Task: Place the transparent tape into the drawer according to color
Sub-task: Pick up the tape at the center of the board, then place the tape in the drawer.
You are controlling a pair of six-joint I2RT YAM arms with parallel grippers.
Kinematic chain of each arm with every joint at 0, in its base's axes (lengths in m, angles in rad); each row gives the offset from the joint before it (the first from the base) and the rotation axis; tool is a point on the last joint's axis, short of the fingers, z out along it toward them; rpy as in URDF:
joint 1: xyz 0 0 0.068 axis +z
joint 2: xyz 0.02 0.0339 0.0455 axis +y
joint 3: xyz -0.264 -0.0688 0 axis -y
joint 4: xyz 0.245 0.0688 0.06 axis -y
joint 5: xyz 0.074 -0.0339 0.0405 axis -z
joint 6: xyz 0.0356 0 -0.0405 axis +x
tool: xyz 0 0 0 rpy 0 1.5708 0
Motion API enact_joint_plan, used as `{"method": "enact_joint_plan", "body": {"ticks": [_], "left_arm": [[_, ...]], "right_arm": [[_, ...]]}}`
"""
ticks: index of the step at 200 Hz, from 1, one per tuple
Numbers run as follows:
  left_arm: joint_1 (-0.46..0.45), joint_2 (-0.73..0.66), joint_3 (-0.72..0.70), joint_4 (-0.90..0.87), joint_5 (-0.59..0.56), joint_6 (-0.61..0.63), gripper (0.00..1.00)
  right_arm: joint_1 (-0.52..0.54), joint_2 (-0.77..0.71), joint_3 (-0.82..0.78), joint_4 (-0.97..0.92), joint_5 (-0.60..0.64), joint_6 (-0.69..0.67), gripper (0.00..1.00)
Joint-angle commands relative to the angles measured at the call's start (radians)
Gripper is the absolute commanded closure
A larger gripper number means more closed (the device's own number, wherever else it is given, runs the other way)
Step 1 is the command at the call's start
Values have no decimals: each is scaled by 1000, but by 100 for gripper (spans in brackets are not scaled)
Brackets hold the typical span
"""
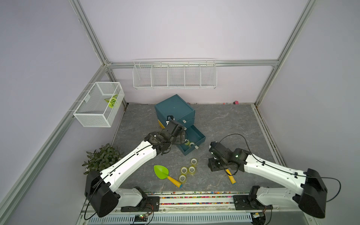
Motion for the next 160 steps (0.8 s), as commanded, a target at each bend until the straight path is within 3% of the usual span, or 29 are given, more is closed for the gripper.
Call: {"method": "enact_joint_plan", "body": {"ticks": [1, 29, 76, 128, 160], "left_arm": [[4, 10, -12, -15, -8, 9, 0], [4, 13, -3, -24, -1, 4, 0], [5, 23, 3, -41, 24, -21, 0], [4, 21, -36, -51, 44, -54, 0], [4, 11, -68, -46, 52, -68, 0]], "right_arm": [[-27, 4, 80, 28, 45, -92, 57], [-92, 90, 184, 124, 12, -151, 57], [-144, 358, 378, 239, 2, -221, 57], [-187, 579, 476, 323, -45, -236, 56], [-189, 627, 486, 368, -57, -242, 54]]}}
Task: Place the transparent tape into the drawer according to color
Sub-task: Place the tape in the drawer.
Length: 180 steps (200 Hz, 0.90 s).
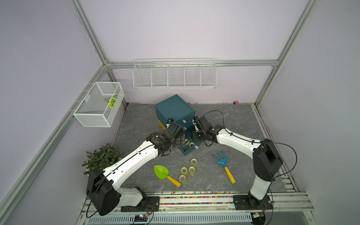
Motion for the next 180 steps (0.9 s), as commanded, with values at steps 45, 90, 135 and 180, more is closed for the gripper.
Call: {"method": "enact_joint_plan", "body": {"ticks": [45, 90, 135, 180], "left_arm": [[5, -9, -48, -9, 22, -30, 0], [5, -11, -61, -7, 36, -27, 0], [3, 21, -56, -22, 111, -16, 0], [-56, 22, -124, -1, 226, -7, 1]], "right_arm": [[-3, 30, 27, 65, -36, -9, 37], [-3, -48, -21, 81, -33, 6, 36], [8, -199, -140, 84, -30, 39, 37], [30, -384, -329, 83, -14, 52, 37]]}}
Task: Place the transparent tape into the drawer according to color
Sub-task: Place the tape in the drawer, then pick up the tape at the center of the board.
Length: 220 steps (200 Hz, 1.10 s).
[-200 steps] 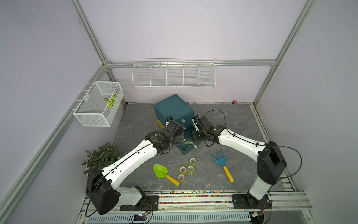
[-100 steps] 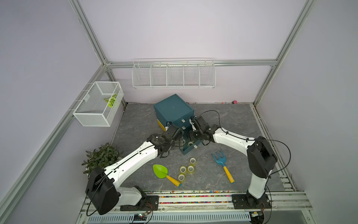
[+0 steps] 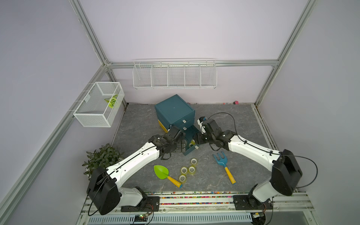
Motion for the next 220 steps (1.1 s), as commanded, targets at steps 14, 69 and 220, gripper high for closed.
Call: {"method": "enact_joint_plan", "body": {"ticks": [14, 69, 220], "left_arm": [[-84, 32, -68, 2, 106, 9, 2], [-174, 105, -175, 56, 210, 1, 11], [-186, 262, -196, 87, 148, 3, 43]], "right_arm": [[10, -121, -139, -4, 9, 25, 37], [11, -190, -208, -36, 59, 37, 37], [8, -158, -158, -71, 92, 29, 37]]}}
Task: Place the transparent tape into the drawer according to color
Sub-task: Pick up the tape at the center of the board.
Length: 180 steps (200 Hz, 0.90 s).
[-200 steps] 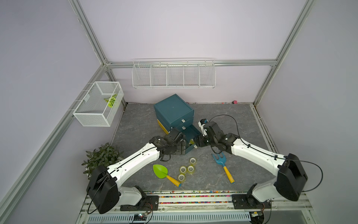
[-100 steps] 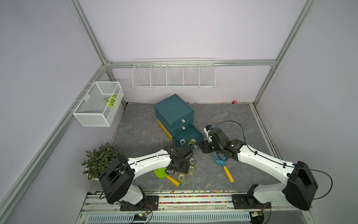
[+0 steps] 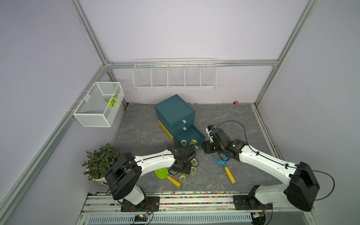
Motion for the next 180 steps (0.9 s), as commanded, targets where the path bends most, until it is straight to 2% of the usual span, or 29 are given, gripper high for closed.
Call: {"method": "enact_joint_plan", "body": {"ticks": [1, 20, 59, 88, 99, 134, 180], "left_arm": [[3, 47, -16, -30, -79, -1, 43], [3, 45, -18, -28, -78, -1, 47], [3, 38, -13, -83, -141, -39, 25], [3, -10, -22, -92, -156, -50, 22], [3, 1, -20, -87, -143, -43, 23], [0, 91, -16, -78, -103, -37, 38], [-3, 65, 5, -86, -113, -34, 53]], "right_arm": [[0, 10, 20, -5, 16, 8, 36], [0, 17, 26, -9, 17, 10, 36], [0, 24, 38, -14, 8, 10, 36], [0, 26, 41, -14, 8, 10, 36], [0, 25, 41, -10, 8, 11, 36], [0, 24, 43, -15, 6, 10, 36], [-1, 18, 43, -23, 19, 11, 36]]}}
